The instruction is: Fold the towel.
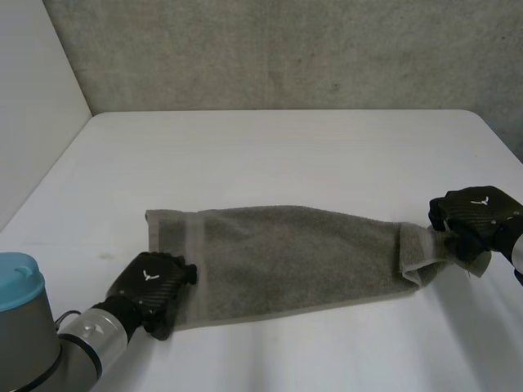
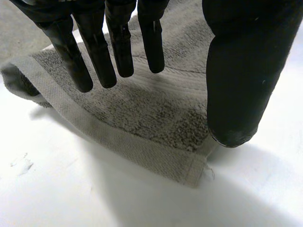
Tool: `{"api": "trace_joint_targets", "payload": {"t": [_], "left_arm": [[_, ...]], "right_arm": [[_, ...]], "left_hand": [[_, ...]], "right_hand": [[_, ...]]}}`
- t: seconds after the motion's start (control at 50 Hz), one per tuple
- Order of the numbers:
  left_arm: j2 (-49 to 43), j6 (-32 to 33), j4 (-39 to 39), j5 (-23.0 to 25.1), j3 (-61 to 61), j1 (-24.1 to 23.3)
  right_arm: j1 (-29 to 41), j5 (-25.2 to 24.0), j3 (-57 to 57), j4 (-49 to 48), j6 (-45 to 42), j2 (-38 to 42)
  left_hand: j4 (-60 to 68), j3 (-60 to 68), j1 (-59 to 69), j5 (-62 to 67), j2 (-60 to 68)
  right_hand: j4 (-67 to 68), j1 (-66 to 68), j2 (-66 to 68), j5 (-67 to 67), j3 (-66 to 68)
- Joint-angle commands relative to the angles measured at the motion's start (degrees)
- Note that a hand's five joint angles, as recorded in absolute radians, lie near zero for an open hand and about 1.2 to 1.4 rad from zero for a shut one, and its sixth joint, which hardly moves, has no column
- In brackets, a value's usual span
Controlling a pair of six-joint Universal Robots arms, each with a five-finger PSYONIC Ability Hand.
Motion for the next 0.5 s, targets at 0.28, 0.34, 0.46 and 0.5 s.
{"api": "trace_joint_targets", "payload": {"t": [0.28,0.34,0.46,0.5], "left_arm": [[-4.5,0.72,3.43,-0.18,1.77,0.0],[-5.38,0.72,3.43,-0.27,2.65,0.0],[-6.96,0.72,3.52,-0.18,3.97,0.0],[-7.75,0.72,3.52,-0.27,4.76,0.0]], "right_arm": [[0.49,0.05,1.48,-1.26,-0.63,0.3],[0.49,0.05,1.75,-1.52,-1.07,0.3],[0.49,0.05,1.84,-1.97,-1.24,0.3],[0.49,0.05,2.01,-2.05,-1.42,0.38]], "left_hand": [[7.39,7.36,7.26,7.62,7.37],[10.75,10.71,10.62,10.98,10.73],[15.65,15.61,15.52,15.88,15.62],[19.32,19.28,19.19,19.55,19.3]], "right_hand": [[3.01,3.68,4.26,3.63,3.44],[3.01,3.68,4.26,3.63,3.44],[3.01,3.68,4.26,3.63,3.44],[3.01,3.68,4.26,3.63,3.44]]}}
